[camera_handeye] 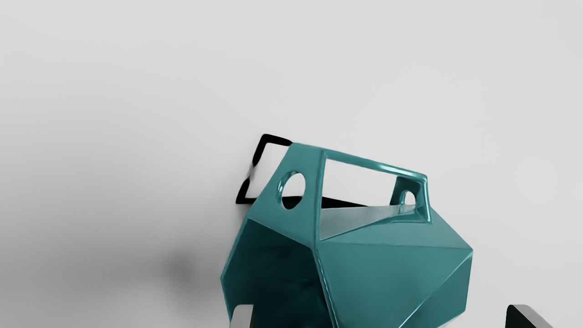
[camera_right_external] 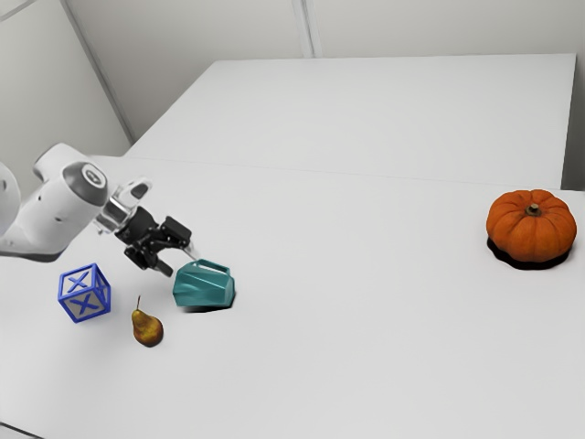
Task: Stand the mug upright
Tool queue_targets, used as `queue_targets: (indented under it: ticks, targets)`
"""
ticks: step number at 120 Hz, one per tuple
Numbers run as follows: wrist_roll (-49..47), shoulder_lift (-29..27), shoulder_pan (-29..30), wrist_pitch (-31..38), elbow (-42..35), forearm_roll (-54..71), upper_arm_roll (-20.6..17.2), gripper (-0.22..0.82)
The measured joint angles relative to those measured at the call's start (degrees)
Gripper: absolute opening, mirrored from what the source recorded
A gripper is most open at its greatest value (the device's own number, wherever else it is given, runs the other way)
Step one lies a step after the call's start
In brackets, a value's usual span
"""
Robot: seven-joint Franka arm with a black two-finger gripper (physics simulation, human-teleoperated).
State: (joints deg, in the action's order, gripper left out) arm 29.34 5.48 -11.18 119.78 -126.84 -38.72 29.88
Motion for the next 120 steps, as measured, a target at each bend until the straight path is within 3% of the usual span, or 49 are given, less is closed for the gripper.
queue_targets:
  ticks: [68, 120]
  targets:
    - [8.9, 3.4, -0.1, 0.4, -2.3, -15.8, 0.0, 0.6]
    - [12.8, 3.1, -0.3, -0.5, -2.4, -17.2, -0.1, 0.19]
